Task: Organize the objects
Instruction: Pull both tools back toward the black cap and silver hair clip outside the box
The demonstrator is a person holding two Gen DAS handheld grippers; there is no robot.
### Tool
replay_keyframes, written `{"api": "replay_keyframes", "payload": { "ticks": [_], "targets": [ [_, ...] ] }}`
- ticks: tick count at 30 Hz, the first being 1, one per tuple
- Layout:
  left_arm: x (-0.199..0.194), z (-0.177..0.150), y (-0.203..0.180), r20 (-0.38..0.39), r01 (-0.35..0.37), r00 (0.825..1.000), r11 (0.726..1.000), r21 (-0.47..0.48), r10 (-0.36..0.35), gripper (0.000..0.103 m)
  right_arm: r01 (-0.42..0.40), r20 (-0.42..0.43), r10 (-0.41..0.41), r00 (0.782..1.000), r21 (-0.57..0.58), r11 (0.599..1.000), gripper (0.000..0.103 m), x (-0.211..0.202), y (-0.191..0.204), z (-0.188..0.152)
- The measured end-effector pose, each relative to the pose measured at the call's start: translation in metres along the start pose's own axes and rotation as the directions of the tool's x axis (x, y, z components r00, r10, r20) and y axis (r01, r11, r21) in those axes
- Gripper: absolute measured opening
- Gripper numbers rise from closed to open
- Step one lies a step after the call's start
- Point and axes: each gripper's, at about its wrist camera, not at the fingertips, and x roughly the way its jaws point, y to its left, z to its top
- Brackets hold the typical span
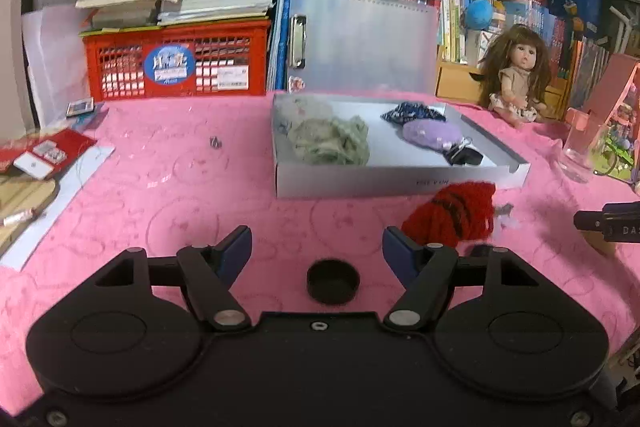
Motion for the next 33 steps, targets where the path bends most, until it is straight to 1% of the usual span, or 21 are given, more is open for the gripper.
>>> {"api": "replay_keyframes", "payload": {
  "ticks": [2, 6, 10, 12, 22, 28, 33],
  "targets": [
    [0.0, -0.005, 0.002, -0.009, -0.007, 1.0, 1.0, -0.008, 0.007, 0.07, -0.017, -0.002, 0.017, 1.0, 0.01, 1.0, 0.076, -0.001, 0.0, -0.002],
    [0.002, -0.009, 0.002, -0.024, -0.007, 1.0, 1.0, -0.012, 0.006, 0.067, -0.053, 0.003, 0.053, 0.999, -0.007, 0.999, 0.076, 0.0, 0.01, -0.002],
    [0.005, -0.009, 0.002, -0.036, 0.005, 0.999, 1.0, -0.016, -0.005, 0.052, -0.097, 0.003, 0.097, 0.995, -0.034, 0.995, 0.076, 0.003, 0.026, -0.001],
    [0.006, -0.01, 0.001, -0.042, 0.008, 0.999, 1.0, -0.015, -0.009, 0.05, -0.118, 0.001, 0.118, 0.993, -0.054, 0.992, 0.076, 0.005, 0.034, 0.001],
    [0.01, -0.012, -0.003, -0.042, 0.005, 0.999, 1.0, -0.001, -0.005, 0.049, -0.205, -0.001, 0.207, 0.978, -0.12, 0.971, 0.076, 0.019, 0.076, 0.013],
    [0.014, -0.013, -0.003, -0.047, 0.002, 0.999, 1.0, -0.005, -0.002, 0.049, -0.216, -0.006, 0.218, 0.976, -0.149, 0.965, 0.076, 0.03, 0.093, 0.021],
    [0.018, -0.014, -0.003, -0.054, -0.001, 0.999, 1.0, -0.009, 0.001, 0.049, -0.223, -0.022, 0.222, 0.975, -0.141, 0.965, 0.076, 0.041, 0.099, 0.024]
  ]
}}
